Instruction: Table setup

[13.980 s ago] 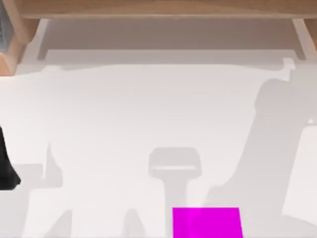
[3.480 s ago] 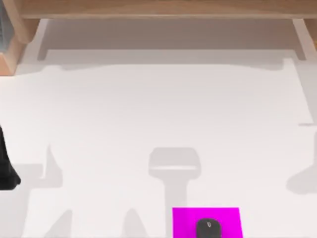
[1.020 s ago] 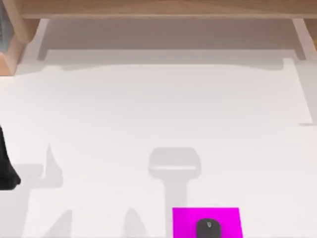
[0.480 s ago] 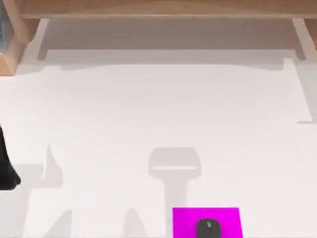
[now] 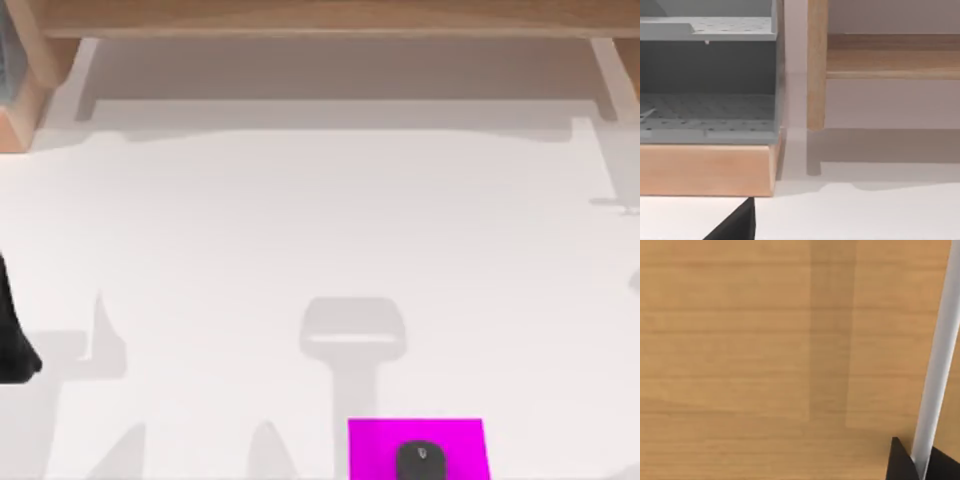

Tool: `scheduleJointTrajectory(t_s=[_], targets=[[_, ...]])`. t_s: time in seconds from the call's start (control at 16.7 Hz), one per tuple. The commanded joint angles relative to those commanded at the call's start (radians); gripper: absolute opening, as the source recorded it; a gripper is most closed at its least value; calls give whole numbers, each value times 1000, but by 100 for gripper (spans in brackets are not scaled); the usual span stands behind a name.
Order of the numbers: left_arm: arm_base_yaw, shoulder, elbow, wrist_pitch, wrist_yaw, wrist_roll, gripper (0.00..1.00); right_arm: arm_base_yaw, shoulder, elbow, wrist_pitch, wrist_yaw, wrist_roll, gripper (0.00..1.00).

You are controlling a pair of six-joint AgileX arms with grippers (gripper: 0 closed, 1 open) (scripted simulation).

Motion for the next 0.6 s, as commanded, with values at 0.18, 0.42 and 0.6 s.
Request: scheduleJointTrajectory(t_s=[0.18,0.42,0.6], targets=[[0,0,0,0,0,0,100,-6,-2,-4,-1,0,2,0],[0,0,0,0,0,0,100,16,27,55,-40,17,4,0],[0,0,0,0,0,0,100,45,66,148,-94,48,5,0]])
